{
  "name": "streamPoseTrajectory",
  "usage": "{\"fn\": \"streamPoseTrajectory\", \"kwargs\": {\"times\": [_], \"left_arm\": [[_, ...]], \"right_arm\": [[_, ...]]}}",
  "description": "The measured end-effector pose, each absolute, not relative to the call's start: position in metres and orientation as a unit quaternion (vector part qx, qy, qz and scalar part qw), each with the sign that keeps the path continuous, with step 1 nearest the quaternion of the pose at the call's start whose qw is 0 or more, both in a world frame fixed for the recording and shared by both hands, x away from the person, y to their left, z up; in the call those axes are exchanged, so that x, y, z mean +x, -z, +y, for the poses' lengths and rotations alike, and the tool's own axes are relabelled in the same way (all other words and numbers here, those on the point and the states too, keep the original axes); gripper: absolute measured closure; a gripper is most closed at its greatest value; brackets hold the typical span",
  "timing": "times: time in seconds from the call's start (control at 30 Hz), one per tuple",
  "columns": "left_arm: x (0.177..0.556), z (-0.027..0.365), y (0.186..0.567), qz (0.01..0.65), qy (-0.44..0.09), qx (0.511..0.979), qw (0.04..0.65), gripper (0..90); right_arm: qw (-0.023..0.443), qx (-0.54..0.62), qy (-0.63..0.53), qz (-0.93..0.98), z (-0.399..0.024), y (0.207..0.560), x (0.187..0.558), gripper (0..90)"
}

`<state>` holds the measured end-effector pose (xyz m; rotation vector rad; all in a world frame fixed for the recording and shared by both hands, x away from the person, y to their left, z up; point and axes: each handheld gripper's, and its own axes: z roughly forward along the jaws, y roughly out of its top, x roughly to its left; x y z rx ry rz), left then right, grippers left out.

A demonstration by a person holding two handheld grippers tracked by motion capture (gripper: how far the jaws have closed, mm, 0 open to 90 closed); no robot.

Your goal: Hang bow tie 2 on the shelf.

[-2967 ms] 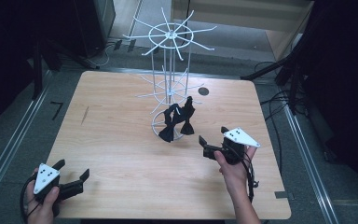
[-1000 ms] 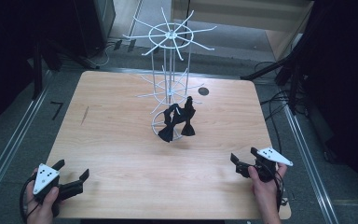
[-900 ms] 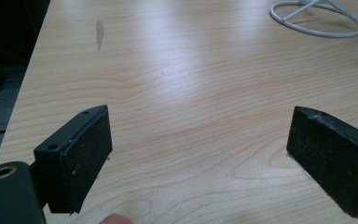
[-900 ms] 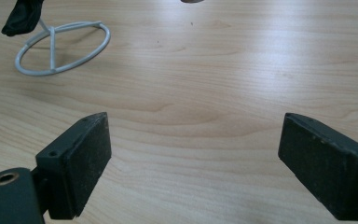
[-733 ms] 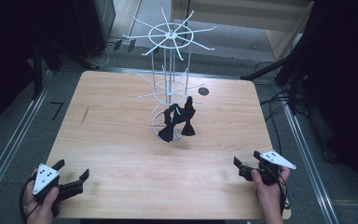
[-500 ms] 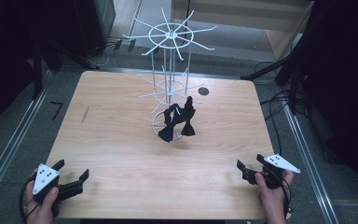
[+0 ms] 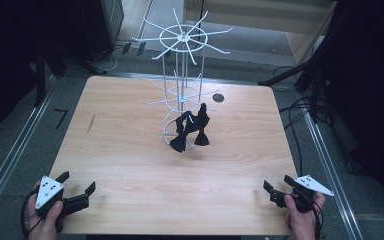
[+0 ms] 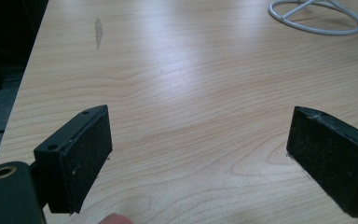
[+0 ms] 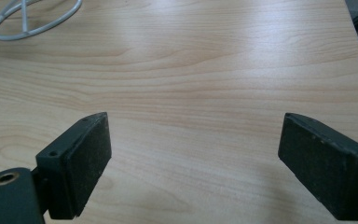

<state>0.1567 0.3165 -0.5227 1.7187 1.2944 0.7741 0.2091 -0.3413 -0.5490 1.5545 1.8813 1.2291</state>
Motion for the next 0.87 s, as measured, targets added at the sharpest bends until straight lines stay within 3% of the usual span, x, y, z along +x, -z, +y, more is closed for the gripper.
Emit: {"fn": "streamPoseTrajectory", "kwargs": {"times": [0.87], "left_arm": [[0.1576,0.3175,0.5228,0.517,-0.302,0.685,0.415,7.1]], "right_arm": [[0.189,0.554,-0.439,0.682,-0.3477,0.5505,0.2043,12.6]]}}
